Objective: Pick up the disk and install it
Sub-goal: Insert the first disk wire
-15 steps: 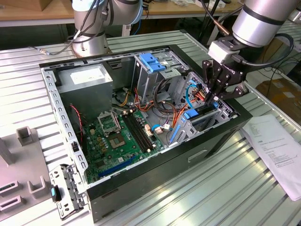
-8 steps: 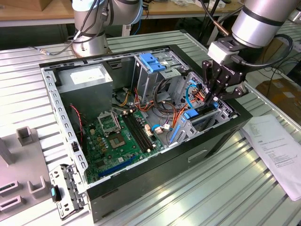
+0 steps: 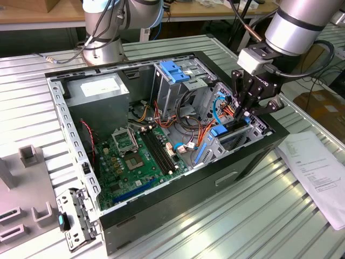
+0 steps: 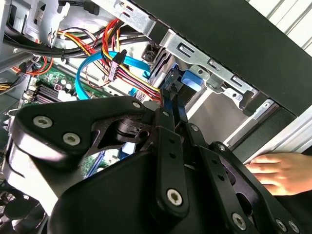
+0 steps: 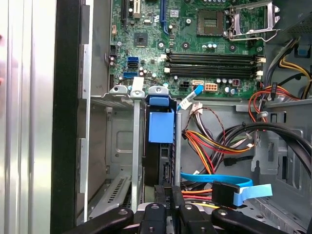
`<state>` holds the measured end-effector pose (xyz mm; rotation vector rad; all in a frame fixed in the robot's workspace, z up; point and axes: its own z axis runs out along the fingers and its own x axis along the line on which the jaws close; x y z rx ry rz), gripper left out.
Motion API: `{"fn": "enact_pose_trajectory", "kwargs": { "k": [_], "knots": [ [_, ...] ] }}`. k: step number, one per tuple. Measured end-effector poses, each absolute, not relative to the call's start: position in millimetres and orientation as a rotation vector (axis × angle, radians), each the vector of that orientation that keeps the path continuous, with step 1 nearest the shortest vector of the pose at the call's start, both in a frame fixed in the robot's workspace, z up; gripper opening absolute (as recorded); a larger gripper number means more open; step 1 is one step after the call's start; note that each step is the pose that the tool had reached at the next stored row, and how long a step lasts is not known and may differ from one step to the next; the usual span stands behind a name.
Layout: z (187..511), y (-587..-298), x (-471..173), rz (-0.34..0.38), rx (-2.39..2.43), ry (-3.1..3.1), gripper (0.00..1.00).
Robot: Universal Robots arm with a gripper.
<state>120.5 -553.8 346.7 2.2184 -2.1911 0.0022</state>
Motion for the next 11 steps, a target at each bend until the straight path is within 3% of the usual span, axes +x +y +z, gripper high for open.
{"fn": "enact_pose_trajectory", "kwargs": {
  "k": [11],
  "knots": [
    [346.5, -553.8, 120.5, -0.002, 2.203, -2.210, 0.17]
  ]
}}
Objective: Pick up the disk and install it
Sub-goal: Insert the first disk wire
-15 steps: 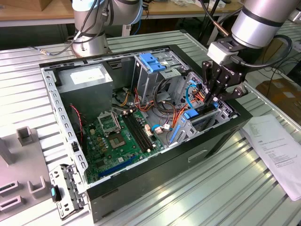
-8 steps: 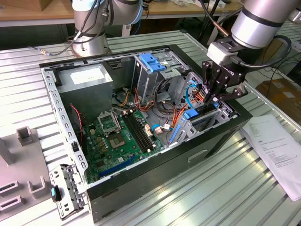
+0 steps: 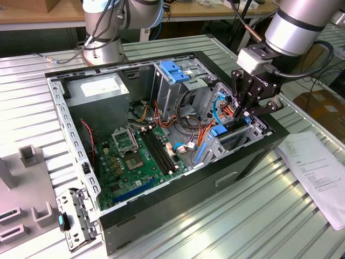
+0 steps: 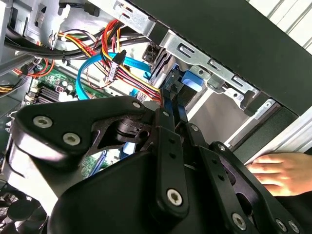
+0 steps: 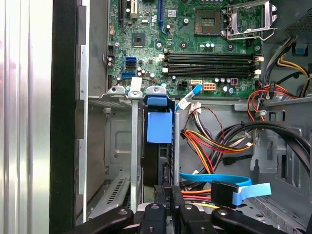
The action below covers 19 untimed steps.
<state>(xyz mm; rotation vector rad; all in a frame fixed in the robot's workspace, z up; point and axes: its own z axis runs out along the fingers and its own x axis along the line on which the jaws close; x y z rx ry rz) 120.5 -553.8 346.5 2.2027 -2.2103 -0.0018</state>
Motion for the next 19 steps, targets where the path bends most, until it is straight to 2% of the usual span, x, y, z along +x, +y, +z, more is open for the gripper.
{"fn": "enact_pose_trajectory", "kwargs": {
  "k": [19],
  "knots": [
    [346.4, -553.3, 120.9, -0.003, 2.170, -2.242, 0.17]
  ]
}}
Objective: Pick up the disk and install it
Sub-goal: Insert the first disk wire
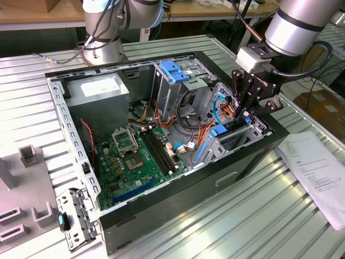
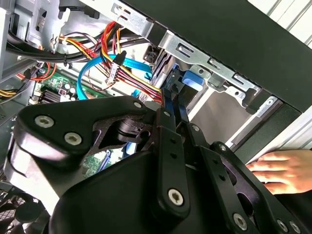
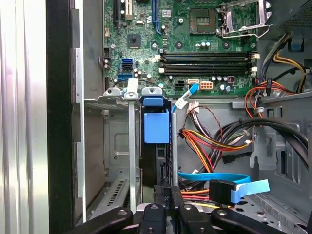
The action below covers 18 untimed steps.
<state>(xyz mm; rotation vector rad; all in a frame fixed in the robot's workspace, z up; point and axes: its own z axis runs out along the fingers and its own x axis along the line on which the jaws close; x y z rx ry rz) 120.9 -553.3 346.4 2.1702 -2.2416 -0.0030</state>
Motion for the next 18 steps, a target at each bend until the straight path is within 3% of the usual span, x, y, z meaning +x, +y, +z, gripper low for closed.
{"fn": "enact_pose_trajectory", "kwargs": {
  "k": [18],
  "knots": [
    [338.9, -553.3, 120.9, -0.013, 2.173, -2.246, 0.17]
  ]
}}
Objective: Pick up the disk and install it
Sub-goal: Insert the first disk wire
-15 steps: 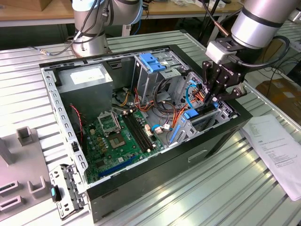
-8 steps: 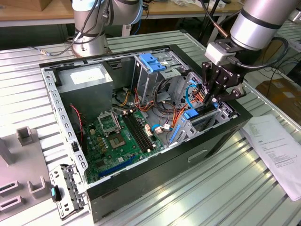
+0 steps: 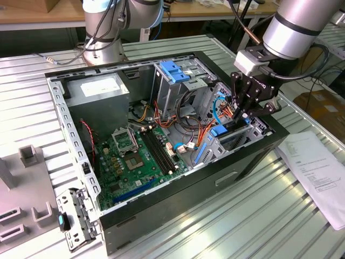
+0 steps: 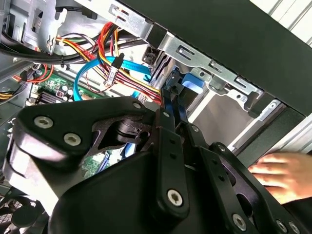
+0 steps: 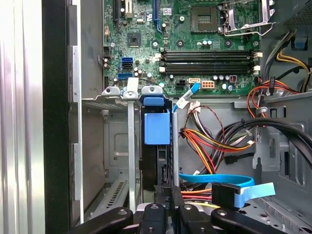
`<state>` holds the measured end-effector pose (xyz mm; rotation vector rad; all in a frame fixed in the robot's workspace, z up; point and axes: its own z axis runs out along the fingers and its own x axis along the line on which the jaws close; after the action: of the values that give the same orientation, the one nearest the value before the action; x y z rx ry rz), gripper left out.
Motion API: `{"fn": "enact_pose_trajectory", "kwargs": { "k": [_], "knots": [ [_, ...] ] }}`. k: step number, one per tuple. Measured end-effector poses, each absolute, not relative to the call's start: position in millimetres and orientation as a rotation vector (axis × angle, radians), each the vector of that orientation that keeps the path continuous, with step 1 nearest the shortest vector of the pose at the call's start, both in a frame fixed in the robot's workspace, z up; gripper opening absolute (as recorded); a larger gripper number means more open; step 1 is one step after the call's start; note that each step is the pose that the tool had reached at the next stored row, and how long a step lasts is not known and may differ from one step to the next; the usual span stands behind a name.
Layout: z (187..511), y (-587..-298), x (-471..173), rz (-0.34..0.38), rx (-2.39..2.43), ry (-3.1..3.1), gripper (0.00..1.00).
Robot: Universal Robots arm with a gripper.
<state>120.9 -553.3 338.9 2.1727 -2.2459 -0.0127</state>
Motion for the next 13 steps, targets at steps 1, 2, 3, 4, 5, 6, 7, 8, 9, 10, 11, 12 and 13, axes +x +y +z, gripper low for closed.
{"fn": "enact_pose_trajectory", "kwargs": {
  "k": [1, 2, 3, 4, 5, 6, 7, 8, 9, 10, 11, 12, 13],
  "knots": [
    [338.8, -553.3, 120.9, -0.013, 2.173, -2.246, 0.17],
    [338.7, -553.3, 120.9, -0.013, 2.173, -2.246, 0.17],
    [338.7, -553.3, 120.9, -0.013, 2.173, -2.246, 0.17],
    [338.3, -553.3, 120.9, -0.014, 2.173, -2.247, 0.18],
    [338.6, -553.3, 120.9, -0.014, 2.173, -2.247, 0.18],
    [339.5, -553.3, 120.9, -0.013, 2.173, -2.246, 0.24],
    [342.3, -553.3, 120.9, -0.013, 2.173, -2.246, 0.24],
    [345.1, -553.3, 120.9, -0.013, 2.173, -2.246, 0.24],
    [346.3, -553.3, 121.0, -0.012, 2.173, -2.246, 0.24],
    [348.2, -553.3, 121.0, -0.012, 2.173, -2.246, 0.24],
    [348.8, -553.3, 120.9, -0.012, 2.173, -2.247, 0.24],
    [348.8, -553.3, 120.9, -0.012, 2.173, -2.247, 0.23],
    [348.9, -553.3, 120.9, -0.012, 2.173, -2.247, 0.23]
  ]
}}
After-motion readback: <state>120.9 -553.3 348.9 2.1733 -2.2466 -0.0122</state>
